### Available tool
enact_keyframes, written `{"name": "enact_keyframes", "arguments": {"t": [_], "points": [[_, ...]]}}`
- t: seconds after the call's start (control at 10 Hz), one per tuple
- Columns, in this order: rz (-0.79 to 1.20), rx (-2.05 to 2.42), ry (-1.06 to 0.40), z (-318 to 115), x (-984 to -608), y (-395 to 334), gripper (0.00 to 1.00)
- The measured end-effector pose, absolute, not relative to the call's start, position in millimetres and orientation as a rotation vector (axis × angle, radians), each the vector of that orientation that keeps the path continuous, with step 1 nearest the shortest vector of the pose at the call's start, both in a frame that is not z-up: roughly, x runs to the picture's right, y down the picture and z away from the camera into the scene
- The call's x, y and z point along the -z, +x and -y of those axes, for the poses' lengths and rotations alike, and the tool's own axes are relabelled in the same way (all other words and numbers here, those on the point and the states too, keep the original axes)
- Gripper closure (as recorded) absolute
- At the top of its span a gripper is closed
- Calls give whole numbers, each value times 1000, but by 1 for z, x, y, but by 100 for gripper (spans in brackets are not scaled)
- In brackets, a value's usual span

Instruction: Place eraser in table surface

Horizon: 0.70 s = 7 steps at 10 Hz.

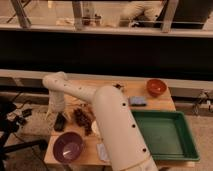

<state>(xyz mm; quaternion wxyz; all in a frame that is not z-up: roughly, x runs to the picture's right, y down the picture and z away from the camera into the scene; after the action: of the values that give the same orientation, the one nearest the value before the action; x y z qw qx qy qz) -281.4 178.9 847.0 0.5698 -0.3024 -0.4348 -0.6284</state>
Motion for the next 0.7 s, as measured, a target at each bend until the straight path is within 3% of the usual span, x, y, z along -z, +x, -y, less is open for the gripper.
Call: {"name": "enact_keyframes", "arguments": {"t": [0.7], "points": [[1033,1482,-716,-186,-853,-280,20]]}}
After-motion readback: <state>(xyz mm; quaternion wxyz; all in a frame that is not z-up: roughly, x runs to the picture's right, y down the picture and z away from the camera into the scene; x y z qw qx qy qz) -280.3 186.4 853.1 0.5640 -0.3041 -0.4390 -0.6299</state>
